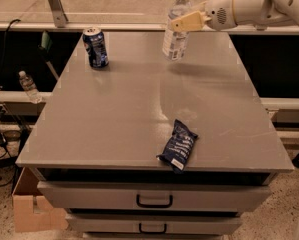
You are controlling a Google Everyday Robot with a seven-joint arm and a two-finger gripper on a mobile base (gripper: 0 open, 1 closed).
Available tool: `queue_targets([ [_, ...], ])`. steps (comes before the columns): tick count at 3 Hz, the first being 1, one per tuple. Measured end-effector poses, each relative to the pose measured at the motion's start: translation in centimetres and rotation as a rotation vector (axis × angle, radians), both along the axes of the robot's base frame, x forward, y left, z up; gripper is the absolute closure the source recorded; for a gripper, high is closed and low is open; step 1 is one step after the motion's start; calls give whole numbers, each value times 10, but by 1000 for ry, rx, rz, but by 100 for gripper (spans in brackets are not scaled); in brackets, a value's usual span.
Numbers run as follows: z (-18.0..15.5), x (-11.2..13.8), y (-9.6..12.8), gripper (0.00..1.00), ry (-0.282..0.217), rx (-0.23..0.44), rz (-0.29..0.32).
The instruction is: Move blue plastic bottle near pepsi can
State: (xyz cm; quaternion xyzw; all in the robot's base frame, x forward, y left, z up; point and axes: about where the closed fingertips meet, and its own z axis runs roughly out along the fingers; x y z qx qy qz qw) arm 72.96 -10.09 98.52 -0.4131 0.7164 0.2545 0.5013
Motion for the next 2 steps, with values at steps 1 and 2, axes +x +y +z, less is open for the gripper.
queue_targets([
  [1,1,-8,39,100,-16,6,65],
  [2,0,-9,80,100,-16,29,126],
])
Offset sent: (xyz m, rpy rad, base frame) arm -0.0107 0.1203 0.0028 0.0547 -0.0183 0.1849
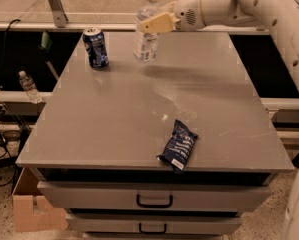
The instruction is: Move blue plastic bottle near pepsi can
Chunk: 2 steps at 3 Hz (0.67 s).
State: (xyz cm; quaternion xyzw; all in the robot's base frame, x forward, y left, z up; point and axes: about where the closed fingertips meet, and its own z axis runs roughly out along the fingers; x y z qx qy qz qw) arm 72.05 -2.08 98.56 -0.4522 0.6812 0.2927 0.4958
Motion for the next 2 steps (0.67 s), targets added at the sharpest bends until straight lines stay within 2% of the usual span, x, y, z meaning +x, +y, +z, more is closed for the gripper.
queue_targets([
  [1,2,-6,41,100,-9,8,82],
  [2,-2,-3,68,100,-16,-19,119],
])
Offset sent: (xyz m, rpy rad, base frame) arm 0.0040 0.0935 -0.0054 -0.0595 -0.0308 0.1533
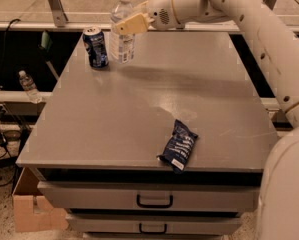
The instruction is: Move blue plastic bottle near pepsi can
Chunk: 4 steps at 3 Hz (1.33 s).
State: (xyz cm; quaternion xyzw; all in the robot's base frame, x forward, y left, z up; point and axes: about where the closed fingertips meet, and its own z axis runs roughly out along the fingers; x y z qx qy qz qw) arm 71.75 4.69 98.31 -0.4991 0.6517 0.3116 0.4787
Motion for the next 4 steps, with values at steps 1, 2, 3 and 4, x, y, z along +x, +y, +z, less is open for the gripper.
queue_targets([
  [1,-9,8,16,100,0,-38,12],
  [2,-23,19,22,85,14,-78,2],
  [3,-34,25,26,62,35,-103,-3],
  [4,-42,29,30,39,51,-117,-1],
])
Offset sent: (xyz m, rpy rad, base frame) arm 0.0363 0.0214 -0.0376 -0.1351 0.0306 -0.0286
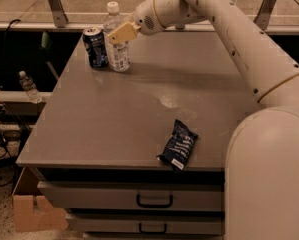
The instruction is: Move blue plastic bottle near pepsi can
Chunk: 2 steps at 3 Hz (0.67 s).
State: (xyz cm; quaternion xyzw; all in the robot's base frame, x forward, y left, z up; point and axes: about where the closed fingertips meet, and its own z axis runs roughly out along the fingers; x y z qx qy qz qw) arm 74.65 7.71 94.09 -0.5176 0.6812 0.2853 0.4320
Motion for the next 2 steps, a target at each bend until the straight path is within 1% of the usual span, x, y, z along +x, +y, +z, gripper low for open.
queue_targets([
  [1,-6,1,4,15,14,-8,5],
  [2,-8,0,5,0,22,-12,9],
])
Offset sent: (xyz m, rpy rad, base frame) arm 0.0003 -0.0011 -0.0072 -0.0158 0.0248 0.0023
